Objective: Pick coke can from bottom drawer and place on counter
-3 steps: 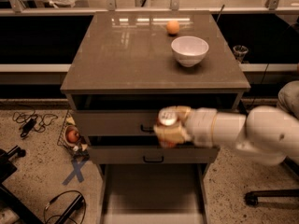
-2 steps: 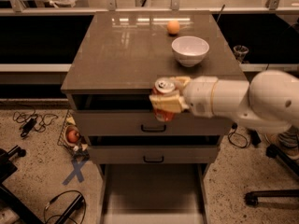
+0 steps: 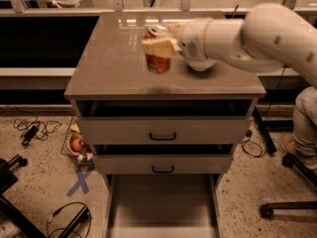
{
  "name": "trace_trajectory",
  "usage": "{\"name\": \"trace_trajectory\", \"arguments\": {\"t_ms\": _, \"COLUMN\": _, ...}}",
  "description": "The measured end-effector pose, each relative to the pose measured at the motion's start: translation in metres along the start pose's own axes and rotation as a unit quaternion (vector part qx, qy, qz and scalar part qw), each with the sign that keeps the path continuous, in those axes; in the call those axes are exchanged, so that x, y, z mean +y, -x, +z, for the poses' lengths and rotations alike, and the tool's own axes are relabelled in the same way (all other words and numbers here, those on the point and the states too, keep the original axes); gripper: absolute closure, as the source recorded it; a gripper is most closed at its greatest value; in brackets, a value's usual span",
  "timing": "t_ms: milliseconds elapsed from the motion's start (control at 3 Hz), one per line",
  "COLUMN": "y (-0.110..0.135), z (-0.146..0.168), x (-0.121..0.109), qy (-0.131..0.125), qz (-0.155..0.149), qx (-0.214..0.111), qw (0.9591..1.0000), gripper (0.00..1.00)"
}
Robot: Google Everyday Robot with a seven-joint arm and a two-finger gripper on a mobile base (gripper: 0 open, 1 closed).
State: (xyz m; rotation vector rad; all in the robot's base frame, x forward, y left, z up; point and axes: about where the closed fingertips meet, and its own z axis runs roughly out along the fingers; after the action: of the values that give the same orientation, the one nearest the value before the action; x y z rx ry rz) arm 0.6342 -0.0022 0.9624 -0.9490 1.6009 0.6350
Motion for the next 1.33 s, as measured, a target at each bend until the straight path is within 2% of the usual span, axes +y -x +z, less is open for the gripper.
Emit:
{"name": "trace_trajectory", "arguments": {"t_ms": 333, "y": 0.026, "z": 0.08, "x": -0.049, "qy": 0.02, "qz": -0.018, "qx": -0.02, "qw": 0.9994, "gripper": 1.0}}
{"name": "trace_trajectory", "arguments": {"t_ms": 667, "y": 0.037, "z": 0.128, "x": -0.073, "qy": 0.027, "qz": -0.032, "qx": -0.018, "qw": 0.999, "gripper": 1.0}}
{"name": "trace_trajectory", "arguments": {"t_ms": 1000, "y": 0.03, "z": 0.172, "x": -0.087, "qy": 0.036, "qz": -0.038, "qx": 0.001, "qw": 0.9986, "gripper": 1.0}}
{"name": "trace_trajectory", "arguments": {"t_ms": 1333, "y": 0.009, "z": 0.2, "x": -0.097, "qy": 0.05, "qz": -0.013, "qx": 0.006, "qw": 0.9987, "gripper": 1.0}}
